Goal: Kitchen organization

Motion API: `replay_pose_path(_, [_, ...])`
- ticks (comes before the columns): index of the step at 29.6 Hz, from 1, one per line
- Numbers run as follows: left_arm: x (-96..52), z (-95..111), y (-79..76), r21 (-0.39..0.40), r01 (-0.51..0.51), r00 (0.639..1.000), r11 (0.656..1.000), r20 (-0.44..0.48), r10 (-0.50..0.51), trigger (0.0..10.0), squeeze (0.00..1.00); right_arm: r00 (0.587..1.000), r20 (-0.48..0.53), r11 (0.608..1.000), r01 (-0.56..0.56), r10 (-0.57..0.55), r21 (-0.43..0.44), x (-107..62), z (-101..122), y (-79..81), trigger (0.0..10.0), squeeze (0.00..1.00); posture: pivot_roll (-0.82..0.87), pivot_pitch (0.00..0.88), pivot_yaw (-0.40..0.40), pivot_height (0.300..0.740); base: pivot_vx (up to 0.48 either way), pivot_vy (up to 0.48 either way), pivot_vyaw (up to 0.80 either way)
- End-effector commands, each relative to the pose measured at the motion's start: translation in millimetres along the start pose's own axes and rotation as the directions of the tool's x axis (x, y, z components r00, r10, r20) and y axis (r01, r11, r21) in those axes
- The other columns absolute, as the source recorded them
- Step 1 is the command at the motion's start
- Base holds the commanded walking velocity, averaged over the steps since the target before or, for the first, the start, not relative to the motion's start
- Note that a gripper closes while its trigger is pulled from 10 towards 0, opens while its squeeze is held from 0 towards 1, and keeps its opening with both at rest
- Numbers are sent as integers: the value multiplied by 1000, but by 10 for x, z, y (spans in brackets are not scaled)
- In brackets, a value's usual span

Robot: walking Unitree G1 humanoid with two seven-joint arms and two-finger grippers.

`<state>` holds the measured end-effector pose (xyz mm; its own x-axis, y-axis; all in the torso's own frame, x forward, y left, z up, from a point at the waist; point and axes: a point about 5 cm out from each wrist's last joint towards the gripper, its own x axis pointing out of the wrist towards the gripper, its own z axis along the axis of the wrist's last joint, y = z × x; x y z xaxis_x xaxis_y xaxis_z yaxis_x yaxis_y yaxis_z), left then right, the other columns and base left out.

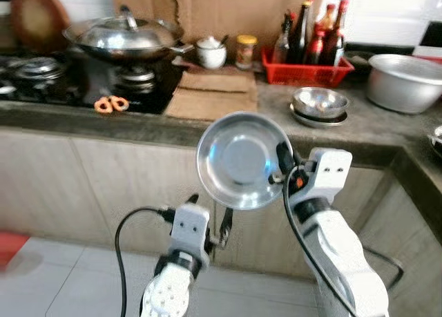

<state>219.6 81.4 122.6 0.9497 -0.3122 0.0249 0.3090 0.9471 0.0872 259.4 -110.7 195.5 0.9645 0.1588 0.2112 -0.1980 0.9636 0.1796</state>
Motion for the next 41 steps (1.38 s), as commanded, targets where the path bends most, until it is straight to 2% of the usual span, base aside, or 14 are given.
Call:
replay_pose_path(1, [27, 93, -5, 1, -7, 999, 1000, 42, 7, 10000, 0, 1000, -17, 1000, -5, 4, -25, -26, -34, -26, 10000, 0, 44, 30, -36, 740, -285, 0, 0])
replay_pose_path(5, [24, 100, 0, -1, -10, 999, 1000, 45, 10, 10000, 0, 1000, -14, 998, 2, -2, -59, -52, -46, -56, 10000, 0, 45, 30, -35, 740, -135, 0, 0])
replay_pose_path(9, [14, 99, 1, -8, -8, 999, 1000, 43, 9, 10000, 0, 1000, 0, 988, -3, 3, -156, -101, -52, -90, 10000, 0, 45, 30, -35, 740, 0, 0, 0])
replay_pose_path(12, [4, 98, -9, -17, 10, 999, 1000, 39, -9, 10000, 0, 1000, 7, 985, -2, 3, -170, -125, -47, -107, 10000, 0, 43, 27, -32, 740, 0, 0, 0])
replay_pose_path(14, [-23, 97, -17, -23, 40, 999, 999, 37, -40, 10000, 0, 1000, 20, 972, -12, 17, -233, -155, -30, -136, 10000, 0, 43, 25, -31, 740, 0, 0, 0])
replay_pose_path(19, [-59, 85, -2, -19, 73, 997, 997, 35, -73, 10000, 0, 1000, 5, 959, -26, 29, -282, -209, -57, -199, 10000, 0, 40, 17, -24, 740, 0, 0, 0])
replay_pose_path(26, [-48, 85, 9, -24, 85, 996, 996, 35, -84, 10000, 0, 1000, -11, 957, -18, 16, -289, -244, -88, -239, 10000, 0, 34, 10, -19, 740, 0, 0, 0])
replay_pose_path(29, [-46, 84, -2, -26, 92, 995, 995, 36, -91, 10000, 0, 1000, -13, 958, -15, 12, -287, -249, -95, -235, 10000, 0, 33, 8, -17, 740, 0, 0, -800])
replay_pose_path(41, [-41, 75, 23, -21, 81, 996, 996, 36, -80, 10000, 0, 1000, -5, 964, 13, -15, -267, -236, -97, -220, 10000, 0, 33, 13, -16, 740, 0, 364, -800])
